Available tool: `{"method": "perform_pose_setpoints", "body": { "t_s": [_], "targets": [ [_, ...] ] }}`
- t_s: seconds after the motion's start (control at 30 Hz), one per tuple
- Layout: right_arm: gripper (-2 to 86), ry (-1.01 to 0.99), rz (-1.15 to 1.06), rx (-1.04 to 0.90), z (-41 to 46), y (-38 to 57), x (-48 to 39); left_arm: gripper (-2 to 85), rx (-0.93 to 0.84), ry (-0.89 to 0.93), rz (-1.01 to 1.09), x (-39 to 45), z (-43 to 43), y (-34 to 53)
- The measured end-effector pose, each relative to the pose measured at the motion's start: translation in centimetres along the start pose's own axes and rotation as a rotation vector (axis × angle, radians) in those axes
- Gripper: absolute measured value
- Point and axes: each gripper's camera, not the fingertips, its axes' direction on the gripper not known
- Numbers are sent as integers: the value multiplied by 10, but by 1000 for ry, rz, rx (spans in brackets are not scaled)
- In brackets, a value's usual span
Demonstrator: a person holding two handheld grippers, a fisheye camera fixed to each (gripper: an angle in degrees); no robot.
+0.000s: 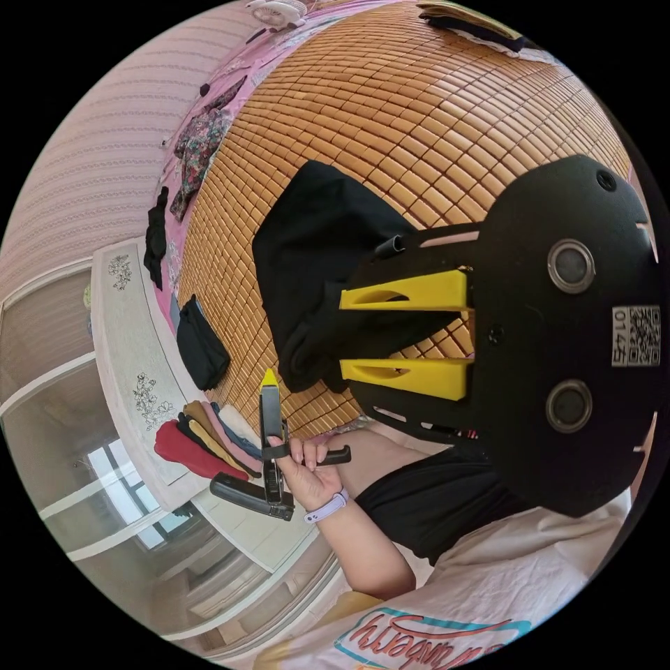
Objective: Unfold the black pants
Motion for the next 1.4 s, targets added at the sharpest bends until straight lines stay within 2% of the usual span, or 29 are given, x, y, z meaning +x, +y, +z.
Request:
{"method": "perform_pose_setpoints", "body": {
  "t_s": [0.07,0.2,0.27,0.37,0.43,0.57,0.67,0.7,0.77,0.83,1.0,1.1,1.27,1.4],
  "targets": [
    [113,48,36,-29,13,-5,2,52,-55,-18,26,4,10,-4],
    [100,12,87,-116,46,-10,10,24,-262,-101,70,6,41,0],
    [74,-34,63,-99,45,-14,8,12,-245,-74,81,10,39,1],
    [41,29,-11,-2,20,-11,-4,3,-146,-63,148,33,19,-9],
    [21,70,-52,46,2,-5,-12,2,-58,45,192,54,-6,-19],
    [33,66,-188,49,-16,5,-39,0,-23,115,273,71,-39,-11],
    [42,31,-235,-78,18,9,-56,0,-134,-54,250,57,-34,19],
    [44,34,-241,-108,26,11,-58,0,-218,-125,187,42,-22,30],
    [42,38,-279,-198,45,11,-66,0,-296,-102,70,20,-15,42],
    [35,71,-287,-207,45,7,-68,0,-206,-37,12,14,-30,45],
    [16,117,-256,-111,27,-15,-52,-2,-129,-18,176,48,-38,29],
    [10,11,-216,-139,46,-24,-37,-4,-202,3,244,65,-10,26],
    [9,23,-169,-308,105,-16,-20,-6,-443,-177,295,64,45,49],
    [24,-17,-157,-255,84,-22,-2,-4,-450,-163,345,68,39,49]
  ]
}}
